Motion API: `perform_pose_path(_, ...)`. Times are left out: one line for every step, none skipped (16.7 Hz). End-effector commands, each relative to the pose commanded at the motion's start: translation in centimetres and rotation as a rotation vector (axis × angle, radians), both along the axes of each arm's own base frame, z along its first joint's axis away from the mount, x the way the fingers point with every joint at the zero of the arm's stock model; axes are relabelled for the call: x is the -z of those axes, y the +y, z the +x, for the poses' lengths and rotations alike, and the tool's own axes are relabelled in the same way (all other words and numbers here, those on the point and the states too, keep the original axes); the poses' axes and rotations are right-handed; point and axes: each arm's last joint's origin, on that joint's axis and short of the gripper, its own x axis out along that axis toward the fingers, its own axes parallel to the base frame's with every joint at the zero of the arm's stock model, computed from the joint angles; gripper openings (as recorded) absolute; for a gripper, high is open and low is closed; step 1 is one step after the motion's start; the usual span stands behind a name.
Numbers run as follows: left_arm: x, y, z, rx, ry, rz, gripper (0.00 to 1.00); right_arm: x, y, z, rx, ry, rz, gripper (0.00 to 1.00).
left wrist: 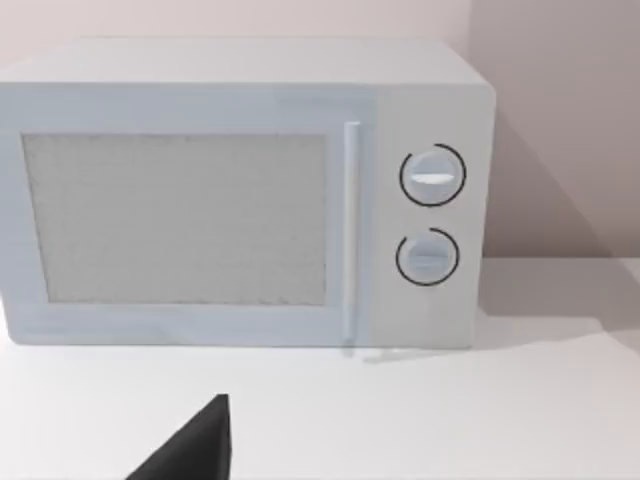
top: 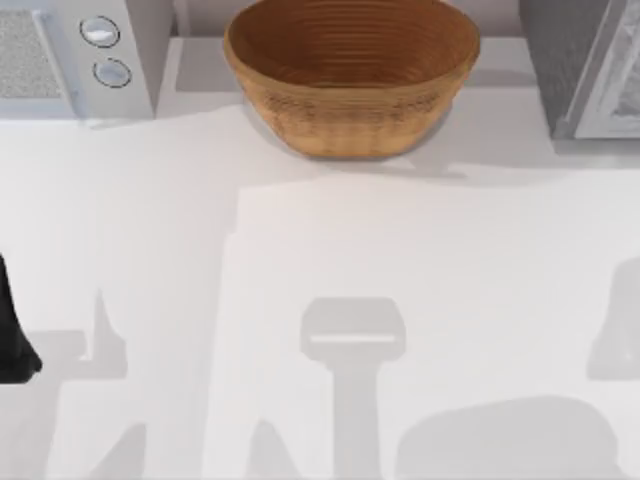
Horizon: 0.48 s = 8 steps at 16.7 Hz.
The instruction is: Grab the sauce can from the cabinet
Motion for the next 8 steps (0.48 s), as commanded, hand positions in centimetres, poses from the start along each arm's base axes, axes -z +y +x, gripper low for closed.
perform_pose_path(0.0, 0.0, 0.0, 0.000, 0.000, 0.000, 1.00, -0.1, 0.1, 0.1, -0.009, 0.003, -0.001, 0.00)
perform_pose_path(0.0, 0.0, 0.0, 0.000, 0.000, 0.000, 1.00, -0.3, 0.2, 0.3, -0.020, 0.005, -0.002, 0.00)
perform_pose_path(0.0, 0.0, 0.0, 0.000, 0.000, 0.000, 1.00, -0.6, 0.4, 0.5, -0.034, 0.004, -0.003, 0.00)
perform_pose_path(0.0, 0.0, 0.0, 0.000, 0.000, 0.000, 1.00, -0.9, 0.6, 0.8, -0.050, 0.004, -0.003, 0.00)
perform_pose_path(0.0, 0.0, 0.0, 0.000, 0.000, 0.000, 1.00, -1.1, 0.8, 1.1, -0.066, 0.008, -0.005, 0.00)
perform_pose_path(0.0, 0.0, 0.0, 0.000, 0.000, 0.000, 1.00, -1.4, 1.0, 1.5, -0.084, 0.010, -0.006, 0.00)
perform_pose_path(0.0, 0.0, 0.0, 0.000, 0.000, 0.000, 1.00, -1.6, 1.3, 1.8, -0.102, 0.012, -0.007, 0.00)
perform_pose_path(0.0, 0.0, 0.0, 0.000, 0.000, 0.000, 1.00, -1.9, 1.5, 2.2, -0.119, 0.011, -0.007, 0.00)
